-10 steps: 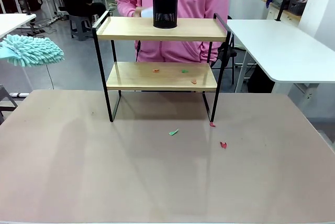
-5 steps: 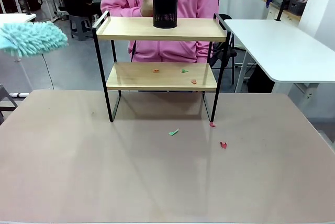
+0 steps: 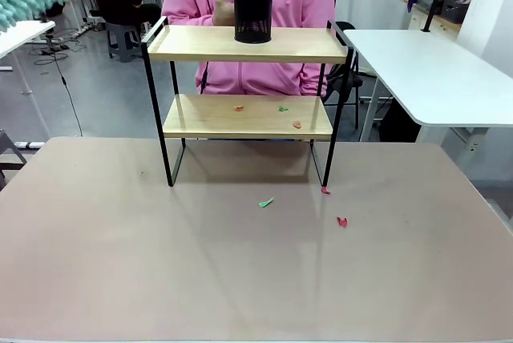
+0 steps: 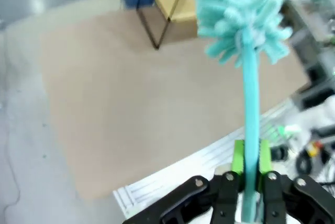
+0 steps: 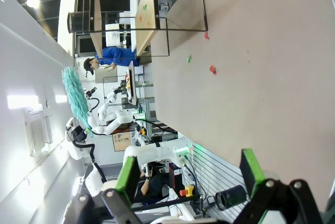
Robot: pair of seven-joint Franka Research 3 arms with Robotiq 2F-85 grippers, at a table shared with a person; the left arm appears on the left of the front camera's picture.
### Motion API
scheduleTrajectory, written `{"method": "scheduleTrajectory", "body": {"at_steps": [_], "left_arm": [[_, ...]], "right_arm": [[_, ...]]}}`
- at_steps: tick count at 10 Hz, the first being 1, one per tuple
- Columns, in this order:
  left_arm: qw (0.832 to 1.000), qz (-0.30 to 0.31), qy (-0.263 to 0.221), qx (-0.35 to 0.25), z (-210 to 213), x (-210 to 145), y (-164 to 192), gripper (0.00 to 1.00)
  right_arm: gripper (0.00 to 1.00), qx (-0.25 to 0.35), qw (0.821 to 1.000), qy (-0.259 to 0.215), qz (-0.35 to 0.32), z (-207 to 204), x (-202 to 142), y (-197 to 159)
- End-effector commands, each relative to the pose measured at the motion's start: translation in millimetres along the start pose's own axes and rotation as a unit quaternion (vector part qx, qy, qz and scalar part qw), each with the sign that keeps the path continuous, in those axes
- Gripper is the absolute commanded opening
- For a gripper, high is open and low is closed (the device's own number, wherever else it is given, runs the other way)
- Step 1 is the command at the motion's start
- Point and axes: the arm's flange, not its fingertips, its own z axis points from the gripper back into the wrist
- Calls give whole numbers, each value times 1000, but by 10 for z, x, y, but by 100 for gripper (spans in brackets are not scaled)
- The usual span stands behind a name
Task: Clean the shelf.
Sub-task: Clean the remaining tier of the Shelf with the Duster once objects are removed.
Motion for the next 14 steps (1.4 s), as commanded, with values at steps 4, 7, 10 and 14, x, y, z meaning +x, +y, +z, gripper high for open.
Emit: {"method": "scheduleTrajectory", "body": {"at_steps": [4,7,10,14], "left_arm": [[979,-101,173,-26,-936,-99,-257,13],[977,-71,199,28,-1733,-4,-312,13],[978,-67,195,29,-1769,11,-284,13],[986,-51,153,32,-1982,167,-277,13]], "right_arm": [[100,1,1000,4,15,14,-5,5],[100,1,1000,4,15,14,-5,5],[100,1,1000,4,15,14,-5,5],[100,1,1000,4,15,14,-5,5]]}}
